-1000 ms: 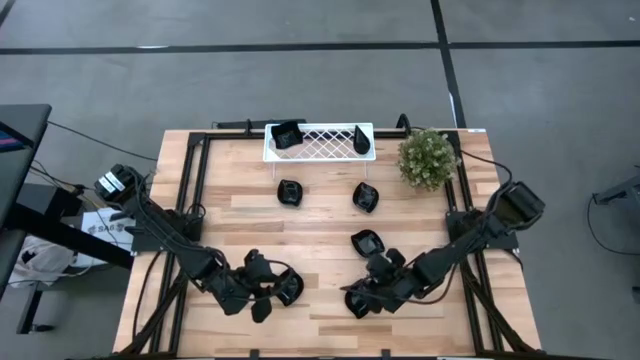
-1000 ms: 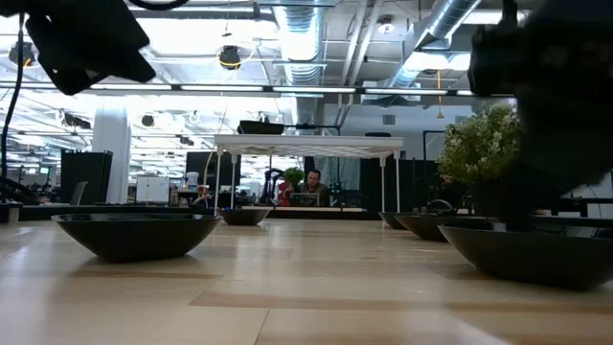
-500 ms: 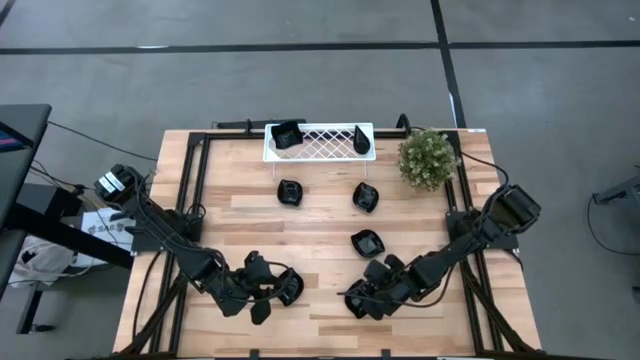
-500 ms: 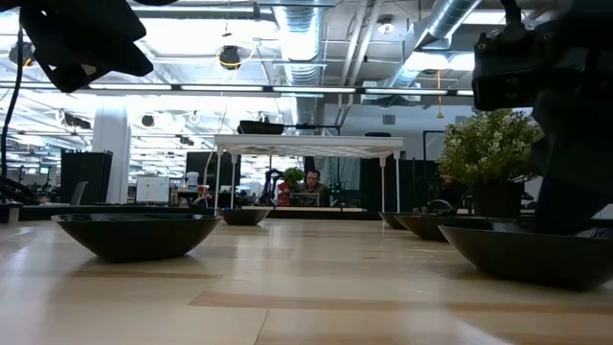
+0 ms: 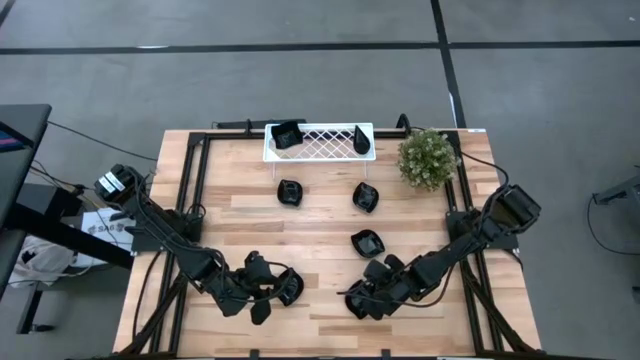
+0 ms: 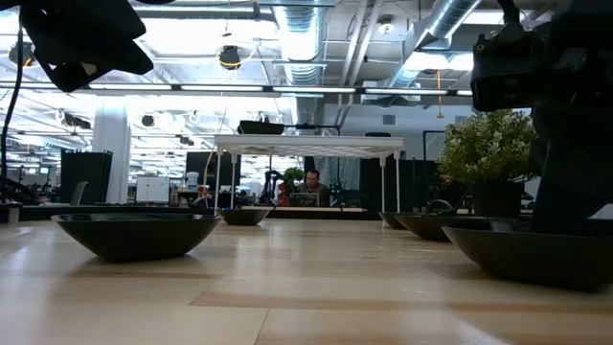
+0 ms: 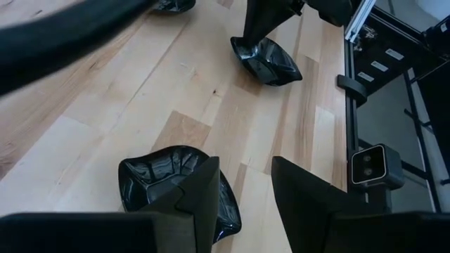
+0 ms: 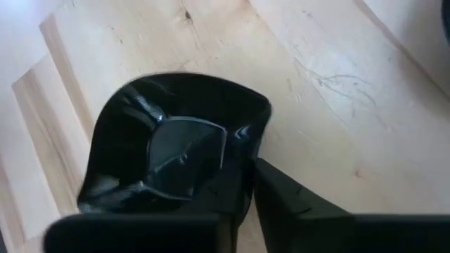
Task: Pick & Place Mini shaped plates
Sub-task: Put the leaf-shaped plate on the shelf
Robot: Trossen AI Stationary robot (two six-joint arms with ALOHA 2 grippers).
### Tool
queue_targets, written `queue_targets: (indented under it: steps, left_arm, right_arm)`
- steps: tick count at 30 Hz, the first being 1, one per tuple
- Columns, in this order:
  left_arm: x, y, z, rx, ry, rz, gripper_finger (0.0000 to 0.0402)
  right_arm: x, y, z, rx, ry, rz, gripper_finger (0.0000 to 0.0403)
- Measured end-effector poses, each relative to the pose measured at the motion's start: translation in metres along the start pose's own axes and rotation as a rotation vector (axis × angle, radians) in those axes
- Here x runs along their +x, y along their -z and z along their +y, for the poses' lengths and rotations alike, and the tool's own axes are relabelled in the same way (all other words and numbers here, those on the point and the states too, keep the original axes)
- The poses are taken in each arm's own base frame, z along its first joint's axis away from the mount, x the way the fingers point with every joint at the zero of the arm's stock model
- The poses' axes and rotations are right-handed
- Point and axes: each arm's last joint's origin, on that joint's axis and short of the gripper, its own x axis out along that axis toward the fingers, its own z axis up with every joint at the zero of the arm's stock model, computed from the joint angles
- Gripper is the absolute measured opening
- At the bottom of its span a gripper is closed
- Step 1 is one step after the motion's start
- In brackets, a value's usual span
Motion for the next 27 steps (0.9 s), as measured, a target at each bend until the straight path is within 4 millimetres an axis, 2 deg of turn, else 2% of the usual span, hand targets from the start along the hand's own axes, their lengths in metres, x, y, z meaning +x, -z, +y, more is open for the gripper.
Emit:
queue_targets:
  steps: [4,16,21,27]
  left_arm:
    - [0.0,0.0,0.0,0.0,0.0,0.0,0.0131]
    - [0.0,0.0,0.0,0.0,0.001,-0.001,0.0131]
    - [0.0,0.0,0.0,-0.001,0.001,-0.001,0.0131]
    - [-0.002,0.003,-0.002,0.008,0.011,0.002,0.0131]
  right_arm:
    - [0.0,0.0,0.001,0.004,-0.005,-0.001,0.0004]
    - [-0.002,-0.006,0.01,0.023,-0.08,-0.023,0.0003]
    - [-0.009,-0.025,0.024,-0.014,-0.112,-0.06,0.0002]
    - [-0.024,-0.06,0.038,-0.068,-0.083,-0.095,0.0001]
